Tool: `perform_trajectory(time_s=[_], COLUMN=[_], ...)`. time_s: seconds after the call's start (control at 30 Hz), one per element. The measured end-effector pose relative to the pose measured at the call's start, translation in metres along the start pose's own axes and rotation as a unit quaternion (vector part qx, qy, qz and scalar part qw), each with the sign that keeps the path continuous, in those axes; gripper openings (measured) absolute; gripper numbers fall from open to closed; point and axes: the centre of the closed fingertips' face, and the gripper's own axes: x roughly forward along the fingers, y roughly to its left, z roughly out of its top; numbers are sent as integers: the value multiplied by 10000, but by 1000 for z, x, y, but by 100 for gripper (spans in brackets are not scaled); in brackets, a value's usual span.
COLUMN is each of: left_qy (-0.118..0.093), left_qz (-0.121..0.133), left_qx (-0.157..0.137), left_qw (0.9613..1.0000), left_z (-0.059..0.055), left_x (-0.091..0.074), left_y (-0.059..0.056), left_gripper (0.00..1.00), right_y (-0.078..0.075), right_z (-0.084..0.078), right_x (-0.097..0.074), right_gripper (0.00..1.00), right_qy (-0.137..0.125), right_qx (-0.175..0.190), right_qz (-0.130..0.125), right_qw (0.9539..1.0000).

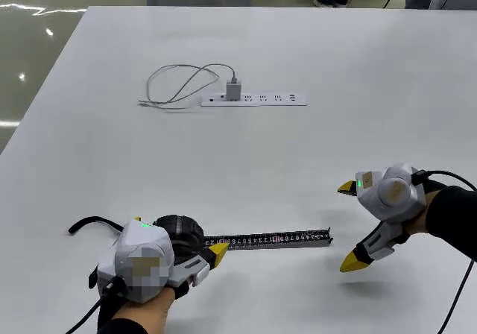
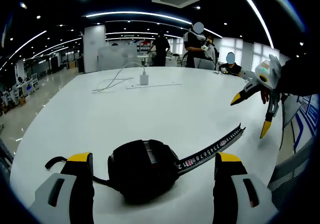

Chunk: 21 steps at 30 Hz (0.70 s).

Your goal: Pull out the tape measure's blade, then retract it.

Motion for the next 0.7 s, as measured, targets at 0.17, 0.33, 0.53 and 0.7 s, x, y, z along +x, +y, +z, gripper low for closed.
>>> perform_trajectory(time_s=[0.17, 0.33, 0.53, 0.7], left_qy=[-16, -46, -18, -22], left_qz=[102, 148, 169, 181], left_qx=[-73, -108, -157, -163], left_qw=[9999, 9998, 9997, 9997], left_z=[0, 0, -6, -7], left_x=[2, 3, 3, 3], left_y=[6, 10, 12, 13], left_gripper=[99, 99, 99, 99], right_y=[-2, 0, 4, 6], right_z=[3, 1, -3, -3], right_x=[5, 11, 16, 19], right_gripper=[84, 67, 51, 39], right_qy=[-15, 74, 170, 194], right_qx=[-149, -531, -653, -671], right_qz=[27, 115, 211, 318], right_qw=[9999, 9985, 9975, 9971])
